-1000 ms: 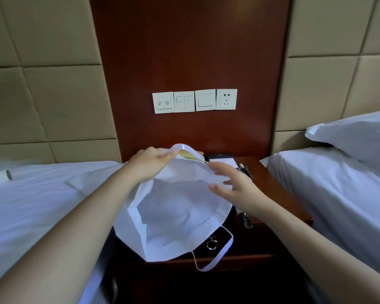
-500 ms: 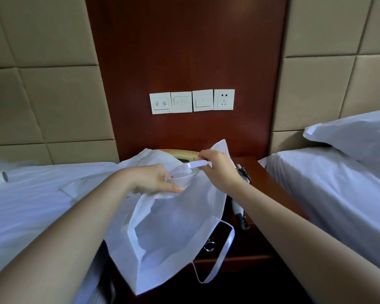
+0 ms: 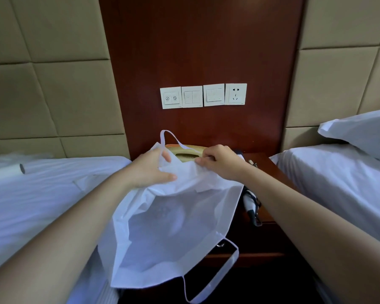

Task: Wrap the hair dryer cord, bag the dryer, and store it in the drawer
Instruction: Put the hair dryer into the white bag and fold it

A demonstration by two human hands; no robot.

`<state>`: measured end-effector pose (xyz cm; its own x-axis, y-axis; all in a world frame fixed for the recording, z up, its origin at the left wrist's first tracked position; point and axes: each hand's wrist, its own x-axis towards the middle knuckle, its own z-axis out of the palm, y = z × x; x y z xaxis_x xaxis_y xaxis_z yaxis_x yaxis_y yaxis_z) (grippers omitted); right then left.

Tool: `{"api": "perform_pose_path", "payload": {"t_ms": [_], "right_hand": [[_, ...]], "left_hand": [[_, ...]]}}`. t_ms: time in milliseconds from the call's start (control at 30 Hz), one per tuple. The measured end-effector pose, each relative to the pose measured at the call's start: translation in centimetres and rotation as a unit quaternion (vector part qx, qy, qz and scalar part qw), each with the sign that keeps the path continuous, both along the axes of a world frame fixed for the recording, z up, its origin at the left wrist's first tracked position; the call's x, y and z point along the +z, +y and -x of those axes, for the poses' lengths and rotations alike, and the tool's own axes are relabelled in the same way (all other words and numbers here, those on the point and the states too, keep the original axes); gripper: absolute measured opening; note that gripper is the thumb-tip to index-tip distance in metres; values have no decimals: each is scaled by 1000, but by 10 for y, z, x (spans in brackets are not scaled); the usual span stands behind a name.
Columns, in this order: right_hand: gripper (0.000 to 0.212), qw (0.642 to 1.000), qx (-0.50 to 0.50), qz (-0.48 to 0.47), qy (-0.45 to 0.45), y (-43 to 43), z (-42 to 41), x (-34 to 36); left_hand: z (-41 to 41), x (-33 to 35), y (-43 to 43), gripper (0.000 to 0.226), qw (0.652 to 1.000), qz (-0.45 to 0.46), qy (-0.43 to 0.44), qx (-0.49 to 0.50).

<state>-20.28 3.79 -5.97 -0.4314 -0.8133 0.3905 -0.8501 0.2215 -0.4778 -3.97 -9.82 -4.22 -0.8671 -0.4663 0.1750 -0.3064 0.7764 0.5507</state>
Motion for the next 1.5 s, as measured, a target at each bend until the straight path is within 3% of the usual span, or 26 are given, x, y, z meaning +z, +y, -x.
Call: {"api": "perform_pose_path", "payload": {"t_ms": [100, 200, 300, 367, 467, 533, 633, 733, 833, 933, 1067, 1200, 1333, 1500], "right_hand": [[48, 1000, -17, -10, -10, 4, 3, -6], [47, 998, -39, -35, -24, 6, 8, -10], [45, 997, -57, -39, -34, 10, 11, -11], [37, 998, -52, -28, -37, 16, 12, -11], [12, 996, -9, 39, -79, 30, 20, -14], [2, 986, -35, 131, -96, 43, 28, -16], [10, 958, -179, 189, -117, 68, 43, -24], [30, 947, -289, 22, -138, 82, 59, -46], [48, 925, -297, -64, -228, 75, 67, -66], [78, 905, -277, -37, -321, 60, 75, -83], [78, 897, -279, -37, -342, 44, 66, -79], [96, 856, -362, 18, -369, 35, 59, -79], [100, 856, -409, 48, -311, 40, 55, -87], [116, 891, -375, -75, -245, 41, 59, -79]], "left_hand": [[3, -7, 12, 83, 993, 14, 115, 13], [5, -18, 30, 109, 990, 110, 84, -1], [13, -27, 41, 92, 989, 147, -9, -13], [18, -36, 40, 86, 989, 120, -82, -4], [22, -38, 39, 67, 994, 74, -84, 14], [22, -35, 38, 32, 996, 71, -45, 8], [21, -32, 30, 47, 1000, -11, 18, -1], [21, -31, 19, 49, 988, -110, 103, 29], [19, -32, 12, 45, 977, -151, 118, 89], [19, -34, 10, 38, 976, -164, 96, 110], [21, -37, 6, 33, 973, -173, 106, 111], [21, -38, 5, 32, 979, -140, 115, 95], [22, -40, -1, 34, 983, -126, 104, 84], [24, -36, -5, 38, 983, -128, 96, 85]]}}
